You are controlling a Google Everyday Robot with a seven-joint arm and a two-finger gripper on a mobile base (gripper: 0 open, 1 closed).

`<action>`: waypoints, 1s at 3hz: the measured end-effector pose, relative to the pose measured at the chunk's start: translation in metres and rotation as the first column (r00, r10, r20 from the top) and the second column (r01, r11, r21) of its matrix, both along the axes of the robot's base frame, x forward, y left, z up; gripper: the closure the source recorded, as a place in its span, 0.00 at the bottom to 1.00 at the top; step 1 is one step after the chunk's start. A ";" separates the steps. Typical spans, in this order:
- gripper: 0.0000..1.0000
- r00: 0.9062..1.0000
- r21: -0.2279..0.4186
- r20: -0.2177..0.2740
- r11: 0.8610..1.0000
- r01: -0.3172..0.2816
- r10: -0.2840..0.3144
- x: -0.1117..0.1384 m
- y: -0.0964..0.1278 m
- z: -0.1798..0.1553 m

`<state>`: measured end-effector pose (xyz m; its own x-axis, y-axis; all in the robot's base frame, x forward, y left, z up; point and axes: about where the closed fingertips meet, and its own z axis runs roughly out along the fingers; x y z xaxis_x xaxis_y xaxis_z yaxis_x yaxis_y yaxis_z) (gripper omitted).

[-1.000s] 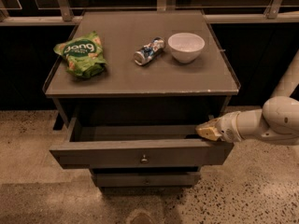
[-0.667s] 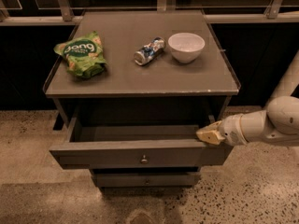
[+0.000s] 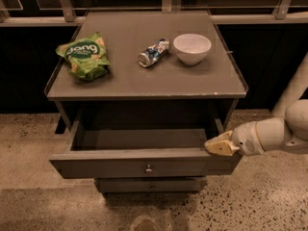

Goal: Open top drawer

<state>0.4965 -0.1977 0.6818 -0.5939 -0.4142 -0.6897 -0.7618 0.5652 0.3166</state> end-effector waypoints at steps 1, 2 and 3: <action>1.00 0.999 0.023 0.024 0.999 -0.031 0.030 -0.005 -0.004 0.020; 1.00 0.979 0.010 0.201 1.000 -0.017 0.015 0.024 -0.011 0.069; 0.81 0.978 0.006 0.210 1.000 -0.025 0.023 0.025 -0.010 0.069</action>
Offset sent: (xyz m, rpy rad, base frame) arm 0.0659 -0.0282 0.1404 -0.0216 -0.4725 -0.0176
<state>0.5217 -0.2074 0.7512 -0.4260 -0.4203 -0.8012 -0.8248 0.5443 0.1530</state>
